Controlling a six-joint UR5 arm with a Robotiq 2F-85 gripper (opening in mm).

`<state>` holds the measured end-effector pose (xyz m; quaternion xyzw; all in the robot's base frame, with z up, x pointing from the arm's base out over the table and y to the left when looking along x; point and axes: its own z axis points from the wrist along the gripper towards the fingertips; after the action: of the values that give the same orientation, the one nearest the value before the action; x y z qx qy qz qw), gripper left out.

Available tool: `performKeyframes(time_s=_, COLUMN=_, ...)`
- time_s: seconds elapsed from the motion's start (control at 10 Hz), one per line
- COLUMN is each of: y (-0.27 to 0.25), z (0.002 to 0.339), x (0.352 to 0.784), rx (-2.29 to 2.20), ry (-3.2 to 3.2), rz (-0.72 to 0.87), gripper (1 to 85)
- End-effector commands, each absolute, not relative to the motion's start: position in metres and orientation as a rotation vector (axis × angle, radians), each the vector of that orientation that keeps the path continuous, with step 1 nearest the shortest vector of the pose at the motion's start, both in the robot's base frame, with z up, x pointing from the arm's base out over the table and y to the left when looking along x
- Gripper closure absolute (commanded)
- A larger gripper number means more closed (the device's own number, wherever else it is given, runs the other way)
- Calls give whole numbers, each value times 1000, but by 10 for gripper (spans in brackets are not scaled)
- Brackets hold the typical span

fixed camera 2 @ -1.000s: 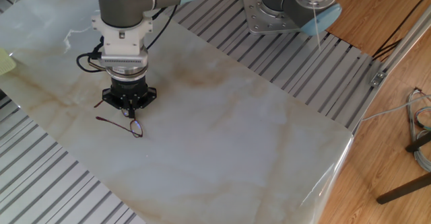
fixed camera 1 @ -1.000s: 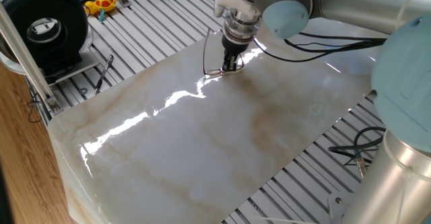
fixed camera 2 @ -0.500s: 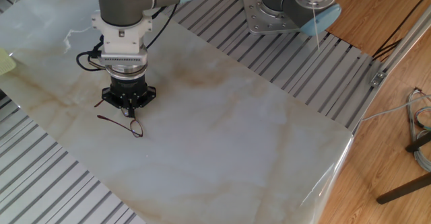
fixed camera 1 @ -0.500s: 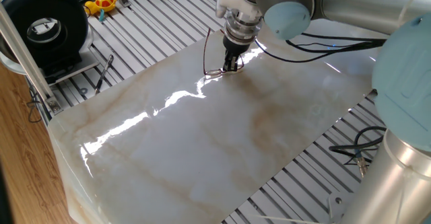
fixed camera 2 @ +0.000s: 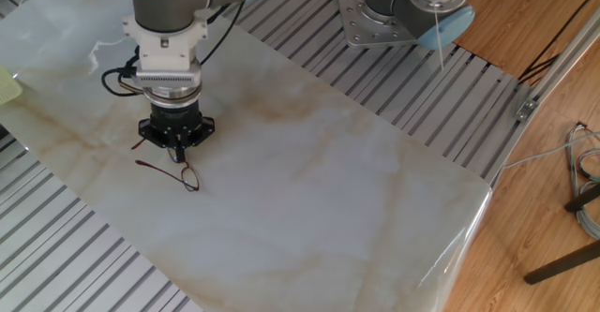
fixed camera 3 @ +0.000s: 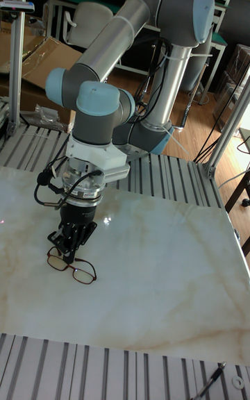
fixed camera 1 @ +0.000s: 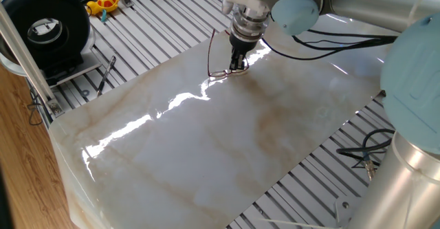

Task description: Unfold the leg of the glasses (with one hand)

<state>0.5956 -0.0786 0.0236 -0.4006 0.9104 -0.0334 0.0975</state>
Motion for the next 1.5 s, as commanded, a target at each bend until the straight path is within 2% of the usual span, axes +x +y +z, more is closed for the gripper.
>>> performKeyframes(time_s=0.0, y=-79, z=41, x=593, rx=-1185, ry=2715, rz=-101, gripper=843)
performKeyframes(time_s=0.6, y=-77, z=79, x=604, rx=-1226, ry=2757, rz=-106, gripper=843)
performKeyframes(time_s=1.4, y=-56, z=96, x=612, rx=-1277, ry=2764, rz=-122, gripper=843)
